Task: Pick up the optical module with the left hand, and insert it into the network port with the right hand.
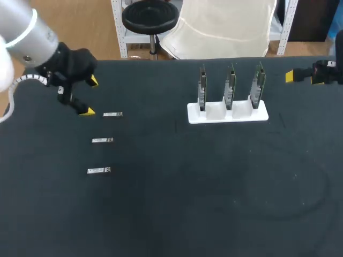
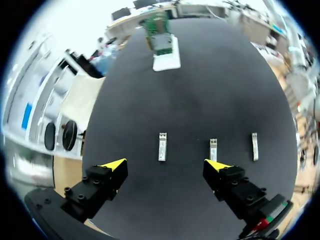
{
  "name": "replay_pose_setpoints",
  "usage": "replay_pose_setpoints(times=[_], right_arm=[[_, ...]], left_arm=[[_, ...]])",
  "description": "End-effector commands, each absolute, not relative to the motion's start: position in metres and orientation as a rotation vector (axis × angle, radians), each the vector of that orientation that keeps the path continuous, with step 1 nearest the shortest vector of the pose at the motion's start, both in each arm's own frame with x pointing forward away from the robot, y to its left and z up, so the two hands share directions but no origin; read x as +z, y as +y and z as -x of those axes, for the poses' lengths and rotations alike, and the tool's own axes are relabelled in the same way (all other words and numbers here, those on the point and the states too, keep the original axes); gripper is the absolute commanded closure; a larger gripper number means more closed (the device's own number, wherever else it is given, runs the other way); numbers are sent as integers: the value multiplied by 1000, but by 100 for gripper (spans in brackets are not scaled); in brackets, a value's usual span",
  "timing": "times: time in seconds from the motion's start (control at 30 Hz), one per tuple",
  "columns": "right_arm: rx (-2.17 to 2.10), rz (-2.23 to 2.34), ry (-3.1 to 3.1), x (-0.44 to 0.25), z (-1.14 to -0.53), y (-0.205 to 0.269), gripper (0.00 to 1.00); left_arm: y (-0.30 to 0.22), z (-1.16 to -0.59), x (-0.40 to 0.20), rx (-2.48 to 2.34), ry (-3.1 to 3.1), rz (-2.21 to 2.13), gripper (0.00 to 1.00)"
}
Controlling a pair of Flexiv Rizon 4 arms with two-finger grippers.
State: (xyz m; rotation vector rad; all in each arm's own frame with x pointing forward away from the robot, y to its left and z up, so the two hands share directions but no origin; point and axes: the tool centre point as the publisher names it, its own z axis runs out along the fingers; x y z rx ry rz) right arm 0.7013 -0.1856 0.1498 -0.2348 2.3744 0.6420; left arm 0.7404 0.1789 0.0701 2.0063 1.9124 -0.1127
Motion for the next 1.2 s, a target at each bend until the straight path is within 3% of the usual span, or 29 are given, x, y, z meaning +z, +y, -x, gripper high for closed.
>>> replay_pose_setpoints(times=[0.03, 1.2], right_arm=[[634, 230, 2375, 150, -700, -185, 0], [634, 230, 2375, 150, -700, -185, 0]], left_arm=[[172, -747, 67, -126, 1962, -2116, 0], [166, -758, 9, 103, 2118, -2129, 0]])
